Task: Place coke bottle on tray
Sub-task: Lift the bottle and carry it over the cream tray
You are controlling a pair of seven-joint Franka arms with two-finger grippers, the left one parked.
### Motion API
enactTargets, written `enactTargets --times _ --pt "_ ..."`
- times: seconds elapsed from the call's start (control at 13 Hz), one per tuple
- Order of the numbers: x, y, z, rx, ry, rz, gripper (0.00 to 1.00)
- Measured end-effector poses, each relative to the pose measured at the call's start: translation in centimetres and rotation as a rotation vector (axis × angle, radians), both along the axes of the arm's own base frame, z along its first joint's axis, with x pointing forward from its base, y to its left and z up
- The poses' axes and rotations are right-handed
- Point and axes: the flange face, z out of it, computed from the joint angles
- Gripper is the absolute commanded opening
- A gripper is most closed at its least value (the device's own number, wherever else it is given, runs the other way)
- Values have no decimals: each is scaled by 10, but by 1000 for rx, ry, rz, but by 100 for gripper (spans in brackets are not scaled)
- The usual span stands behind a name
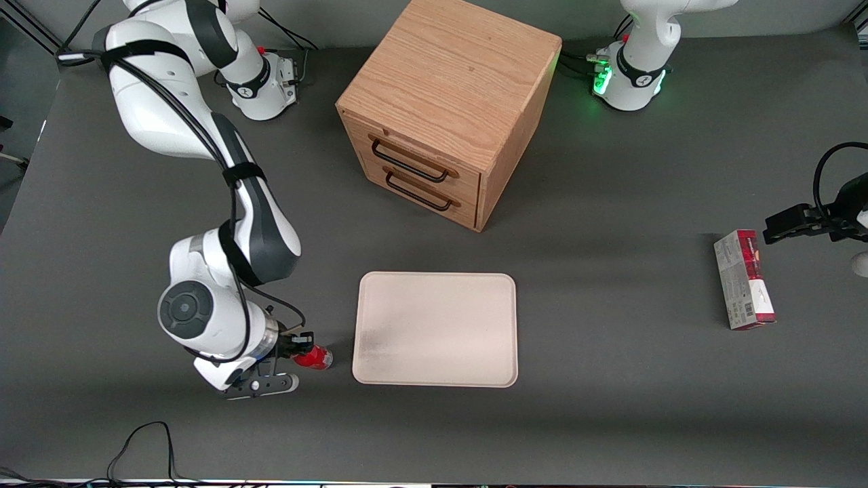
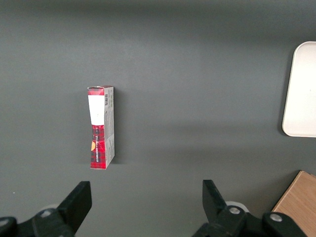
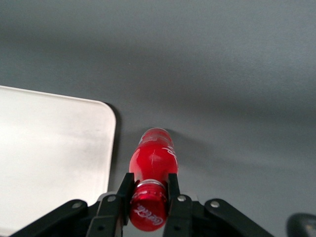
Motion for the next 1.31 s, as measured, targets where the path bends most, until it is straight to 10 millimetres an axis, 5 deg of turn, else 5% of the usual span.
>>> enactTargets --times 0.38,0.62,0.92,1.08,1.31 --pt "-32 -9 146 -11 51 0 0" --pt "-49 10 185 34 22 14 0" --pt "-56 109 151 136 -41 20 0" --pt "-51 124 120 98 -56 42 0" --pt "-34 118 72 54 -63 67 0"
